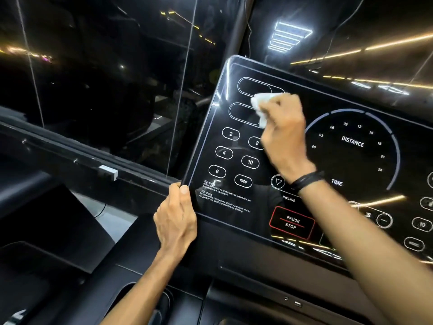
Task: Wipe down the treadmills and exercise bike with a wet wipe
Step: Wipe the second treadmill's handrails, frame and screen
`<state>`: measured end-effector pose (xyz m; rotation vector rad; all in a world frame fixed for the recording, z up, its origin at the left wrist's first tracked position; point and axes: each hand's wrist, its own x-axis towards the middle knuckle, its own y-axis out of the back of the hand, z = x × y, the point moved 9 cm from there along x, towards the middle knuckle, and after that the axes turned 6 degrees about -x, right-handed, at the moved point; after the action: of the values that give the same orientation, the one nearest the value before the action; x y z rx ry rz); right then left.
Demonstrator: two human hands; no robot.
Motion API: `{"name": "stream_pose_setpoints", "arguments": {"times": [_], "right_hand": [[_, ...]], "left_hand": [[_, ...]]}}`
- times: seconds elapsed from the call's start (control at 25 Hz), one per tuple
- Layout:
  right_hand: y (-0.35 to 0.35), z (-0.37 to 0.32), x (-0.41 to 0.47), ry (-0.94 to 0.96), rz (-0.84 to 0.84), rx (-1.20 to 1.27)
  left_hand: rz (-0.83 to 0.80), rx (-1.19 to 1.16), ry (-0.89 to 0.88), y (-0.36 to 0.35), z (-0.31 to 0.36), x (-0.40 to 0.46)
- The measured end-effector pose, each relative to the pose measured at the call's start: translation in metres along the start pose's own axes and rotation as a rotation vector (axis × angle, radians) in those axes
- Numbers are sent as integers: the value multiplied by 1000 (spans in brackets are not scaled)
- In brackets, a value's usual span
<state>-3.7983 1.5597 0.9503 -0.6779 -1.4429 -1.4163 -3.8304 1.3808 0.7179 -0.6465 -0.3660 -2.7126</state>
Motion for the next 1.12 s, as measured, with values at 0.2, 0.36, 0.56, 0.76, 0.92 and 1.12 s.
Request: {"name": "stream_pose_setpoints", "arguments": {"times": [0.2,0.36,0.56,0.76,0.92,1.12], "right_hand": [[-57,-123,-99,642,-419,171],[-34,-41,10,247,-151,109],[-80,-123,-82,687,-497,109],[-46,-34,43,185,-159,121],[-79,-106,-38,672,-415,90],[-40,-17,79,300,-110,69]], "left_hand": [[-8,-5,-7,1,-1,0],[-12,-4,-18,1,3,-1],[-64,-114,126,0,-1,3],[-123,-293,185,2,9,31],[-159,-448,219,-6,26,64],[-206,-540,242,-25,56,91]]}}
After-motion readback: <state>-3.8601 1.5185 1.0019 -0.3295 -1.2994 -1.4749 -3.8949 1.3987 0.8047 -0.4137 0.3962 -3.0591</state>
